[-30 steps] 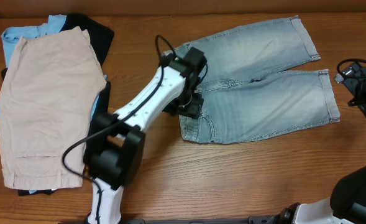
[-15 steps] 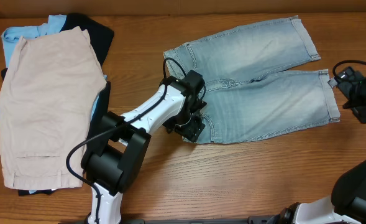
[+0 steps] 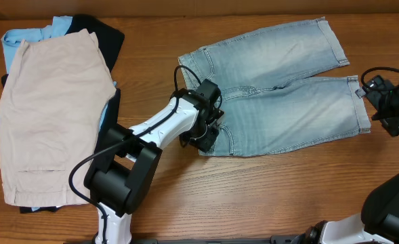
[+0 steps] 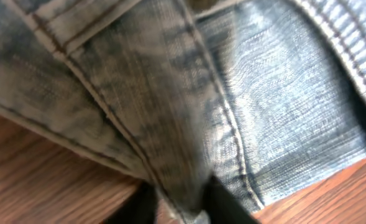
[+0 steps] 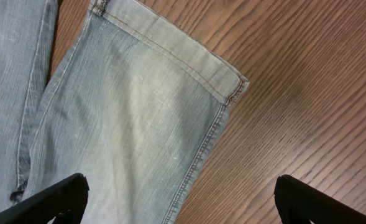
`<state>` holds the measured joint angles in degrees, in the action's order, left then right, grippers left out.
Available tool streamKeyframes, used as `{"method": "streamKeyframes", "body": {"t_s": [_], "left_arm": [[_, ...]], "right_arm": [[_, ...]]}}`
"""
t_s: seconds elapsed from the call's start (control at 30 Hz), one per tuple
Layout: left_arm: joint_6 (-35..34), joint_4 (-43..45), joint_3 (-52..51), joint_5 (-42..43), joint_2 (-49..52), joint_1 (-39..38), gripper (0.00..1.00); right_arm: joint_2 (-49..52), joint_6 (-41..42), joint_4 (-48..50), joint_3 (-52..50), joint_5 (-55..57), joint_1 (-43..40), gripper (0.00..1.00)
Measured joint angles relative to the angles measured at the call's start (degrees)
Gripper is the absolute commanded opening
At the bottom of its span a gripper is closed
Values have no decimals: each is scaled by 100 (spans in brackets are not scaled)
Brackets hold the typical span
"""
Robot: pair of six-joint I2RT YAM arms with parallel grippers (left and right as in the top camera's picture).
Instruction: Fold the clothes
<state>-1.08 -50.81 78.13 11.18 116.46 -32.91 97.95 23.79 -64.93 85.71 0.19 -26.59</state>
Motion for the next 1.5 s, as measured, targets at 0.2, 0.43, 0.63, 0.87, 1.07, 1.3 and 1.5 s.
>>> {"method": "streamKeyframes", "body": {"t_s": [0.2,0.43,0.63,0.87,1.07,1.3,1.5], "left_arm": [[-439,-400,37,-118,0,33,4],[-804,-1591,682,-402,31,831,4],[-850,-1670,1237,-595,31,1572,4],[-916,-1576,1235,-658,33,1471,4],[-933,-1556,1235,-678,33,1462,4],[-933,-1541,1235,-695,33,1462,4],[-933,-1526,1235,-695,33,1462,4]], "right_arm": [[0,9,-39,0,-2,9,91],[0,94,-229,-15,0,223,85],[2,426,-232,-772,-92,603,84],[15,632,35,-2304,-581,1139,78],[24,887,761,-3394,-745,1475,74],[-199,1318,1086,-3681,-780,1305,69],[-302,1565,1561,-3698,-365,1019,58]]}}
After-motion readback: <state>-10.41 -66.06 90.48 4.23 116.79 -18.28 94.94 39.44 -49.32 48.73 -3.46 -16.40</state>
